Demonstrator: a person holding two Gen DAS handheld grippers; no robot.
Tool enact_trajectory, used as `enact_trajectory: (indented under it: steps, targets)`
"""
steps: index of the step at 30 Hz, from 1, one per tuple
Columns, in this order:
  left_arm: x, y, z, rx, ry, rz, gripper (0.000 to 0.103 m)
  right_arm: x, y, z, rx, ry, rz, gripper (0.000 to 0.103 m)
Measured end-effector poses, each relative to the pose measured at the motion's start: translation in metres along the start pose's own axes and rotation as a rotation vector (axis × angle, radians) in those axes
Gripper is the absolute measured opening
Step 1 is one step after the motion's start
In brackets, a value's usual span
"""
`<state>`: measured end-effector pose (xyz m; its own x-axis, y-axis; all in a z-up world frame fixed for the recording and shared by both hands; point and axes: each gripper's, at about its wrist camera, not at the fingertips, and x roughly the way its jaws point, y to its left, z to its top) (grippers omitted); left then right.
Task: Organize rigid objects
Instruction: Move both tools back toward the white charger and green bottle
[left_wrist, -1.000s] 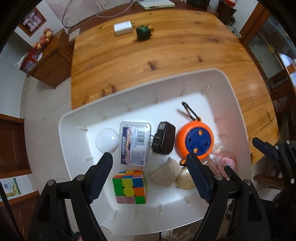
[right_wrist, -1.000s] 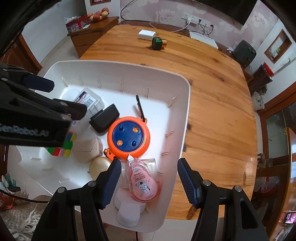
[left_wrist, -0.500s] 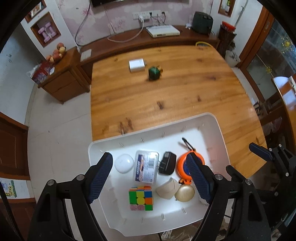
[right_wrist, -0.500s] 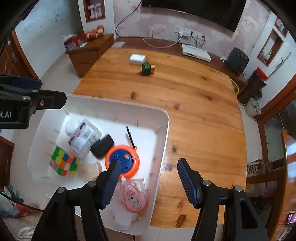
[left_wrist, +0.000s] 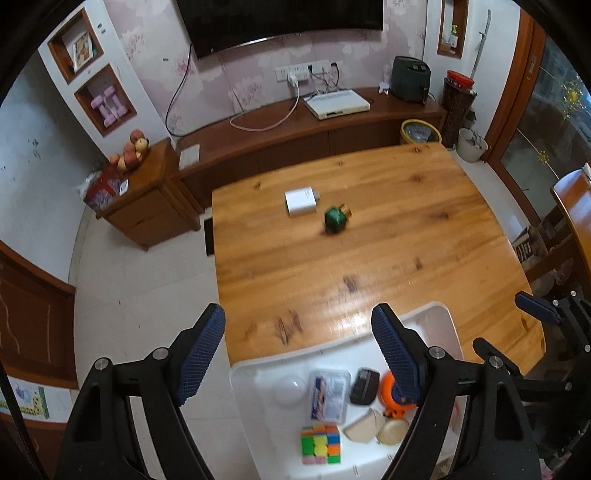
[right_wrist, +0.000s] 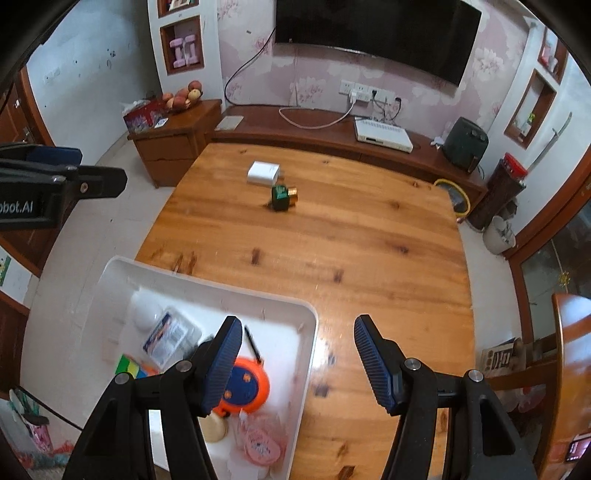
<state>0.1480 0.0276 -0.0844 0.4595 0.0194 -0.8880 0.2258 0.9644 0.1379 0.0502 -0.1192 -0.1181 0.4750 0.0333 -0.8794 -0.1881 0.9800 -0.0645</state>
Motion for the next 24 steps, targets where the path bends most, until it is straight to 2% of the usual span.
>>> enact_trajectory:
  steps: [9, 11, 19, 24]
  targets:
    - [0.015, 0.025, 0.049, -0.010, -0.035, 0.013, 0.084, 0.011, -0.001, 0.047, -0.016, -0.031, -0.034, 0.064]
    - [0.023, 0.034, 0.061, -0.025, -0.034, 0.006, 0.084, 0.019, -0.004, 0.061, -0.007, -0.028, -0.036, 0.069]
    - [0.083, 0.058, 0.101, -0.060, 0.046, -0.016, 0.084, 0.055, -0.009, 0.106, 0.009, -0.030, -0.044, 0.070]
    - [0.124, 0.058, 0.117, -0.058, 0.099, -0.037, 0.084, 0.093, -0.014, 0.130, 0.017, -0.027, -0.012, 0.070]
